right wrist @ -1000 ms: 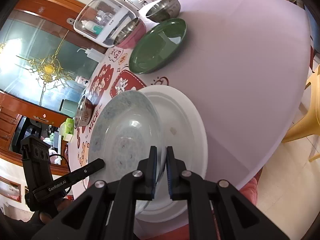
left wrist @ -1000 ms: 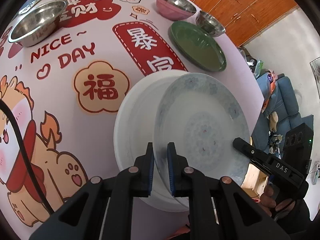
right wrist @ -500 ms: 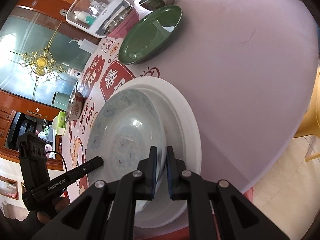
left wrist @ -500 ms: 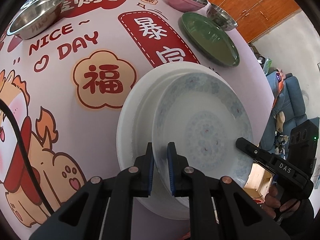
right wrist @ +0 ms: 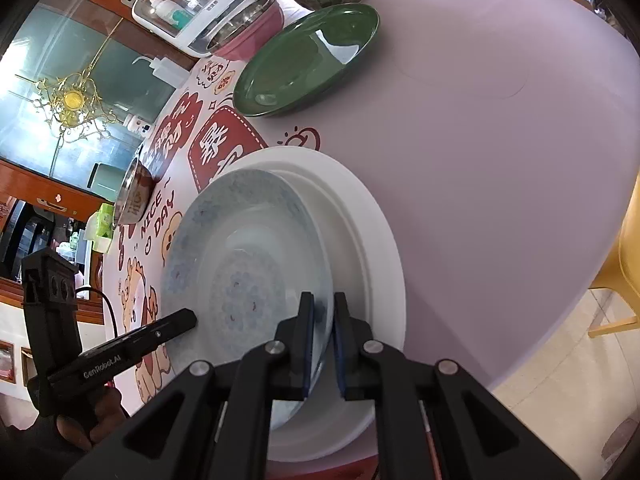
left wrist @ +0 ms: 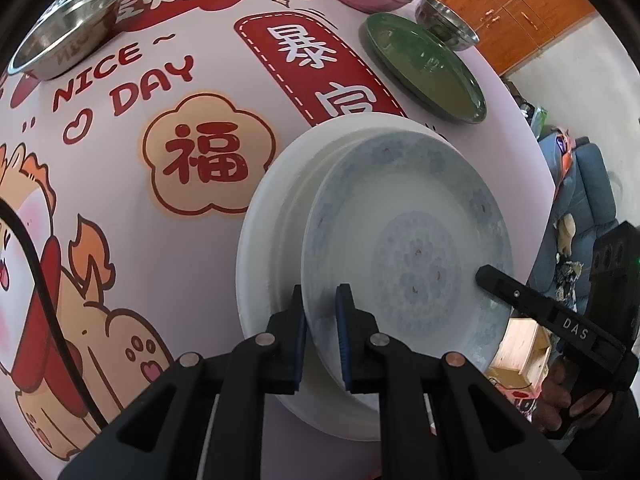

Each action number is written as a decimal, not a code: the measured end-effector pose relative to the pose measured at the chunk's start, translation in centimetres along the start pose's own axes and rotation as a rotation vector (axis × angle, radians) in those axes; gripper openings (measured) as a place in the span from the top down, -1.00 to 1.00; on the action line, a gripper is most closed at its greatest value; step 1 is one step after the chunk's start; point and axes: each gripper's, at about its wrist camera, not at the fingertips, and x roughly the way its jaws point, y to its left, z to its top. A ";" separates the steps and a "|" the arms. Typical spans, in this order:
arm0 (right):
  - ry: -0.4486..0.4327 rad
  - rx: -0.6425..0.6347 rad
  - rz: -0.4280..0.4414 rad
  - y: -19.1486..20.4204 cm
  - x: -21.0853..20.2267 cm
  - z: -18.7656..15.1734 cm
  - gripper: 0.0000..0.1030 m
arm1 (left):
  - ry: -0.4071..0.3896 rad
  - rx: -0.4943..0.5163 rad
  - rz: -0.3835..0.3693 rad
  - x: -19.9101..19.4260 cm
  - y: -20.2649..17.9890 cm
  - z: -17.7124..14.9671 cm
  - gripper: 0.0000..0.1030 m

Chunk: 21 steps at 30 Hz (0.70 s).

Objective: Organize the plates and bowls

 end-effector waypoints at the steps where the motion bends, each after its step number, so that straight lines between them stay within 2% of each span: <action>1: 0.001 -0.002 -0.006 0.1 0.0 0.0 0.80 | 0.001 0.008 0.000 0.0 0.0 0.0 0.79; 7: 0.006 -0.024 -0.046 0.7 0.0 0.1 0.77 | 0.008 0.032 0.004 0.0 -0.2 0.0 0.78; 14: 0.037 -0.049 -0.087 1.2 0.0 0.1 0.75 | -0.016 0.056 0.010 -0.5 -0.5 0.3 0.58; 18: 0.064 -0.065 -0.098 1.4 0.0 0.2 0.73 | -0.035 0.049 0.013 -1.0 -0.3 0.6 0.54; 21: 0.087 -0.069 -0.073 1.5 -0.1 0.3 0.60 | -0.041 0.034 0.020 -1.3 -0.2 0.6 0.50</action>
